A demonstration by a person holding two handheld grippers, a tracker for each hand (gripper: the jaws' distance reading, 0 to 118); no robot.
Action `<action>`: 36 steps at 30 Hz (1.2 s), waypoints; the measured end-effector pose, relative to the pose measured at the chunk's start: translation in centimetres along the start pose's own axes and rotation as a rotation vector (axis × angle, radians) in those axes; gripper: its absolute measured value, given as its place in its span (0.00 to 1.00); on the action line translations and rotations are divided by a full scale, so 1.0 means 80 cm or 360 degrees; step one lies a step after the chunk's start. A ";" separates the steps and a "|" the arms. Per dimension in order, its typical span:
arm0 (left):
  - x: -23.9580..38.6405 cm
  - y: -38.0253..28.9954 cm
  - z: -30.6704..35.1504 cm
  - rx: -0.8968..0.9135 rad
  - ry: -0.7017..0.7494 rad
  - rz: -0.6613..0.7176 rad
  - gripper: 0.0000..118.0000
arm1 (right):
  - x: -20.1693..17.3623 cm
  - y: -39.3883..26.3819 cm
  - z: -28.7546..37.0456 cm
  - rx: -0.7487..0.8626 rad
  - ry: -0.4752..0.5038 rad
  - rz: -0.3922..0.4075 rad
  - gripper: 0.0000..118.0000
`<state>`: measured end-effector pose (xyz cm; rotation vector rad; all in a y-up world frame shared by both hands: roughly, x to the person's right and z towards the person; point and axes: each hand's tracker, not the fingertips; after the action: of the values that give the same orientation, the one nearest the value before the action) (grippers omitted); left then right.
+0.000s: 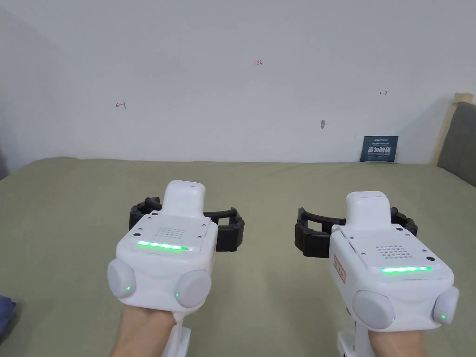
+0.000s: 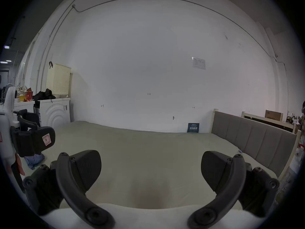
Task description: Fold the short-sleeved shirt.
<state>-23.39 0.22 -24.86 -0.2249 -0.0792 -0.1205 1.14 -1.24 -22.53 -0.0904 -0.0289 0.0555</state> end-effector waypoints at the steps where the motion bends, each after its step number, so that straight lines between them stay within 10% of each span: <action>1: 0.003 0.000 0.001 0.0008 0.0051 -0.0034 1.00 | 0.002 -0.001 0.000 -0.0011 0.0009 -0.0012 1.00; 36: 0.002 0.018 0.024 -0.0034 -0.0037 0.0103 1.00 | 0.007 0.009 0.006 -0.0023 0.0017 0.0010 1.00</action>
<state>-23.15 2.08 -23.28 -0.2501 -0.0938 -0.0543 1.63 -0.45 -22.08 -0.1050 -0.0180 0.0610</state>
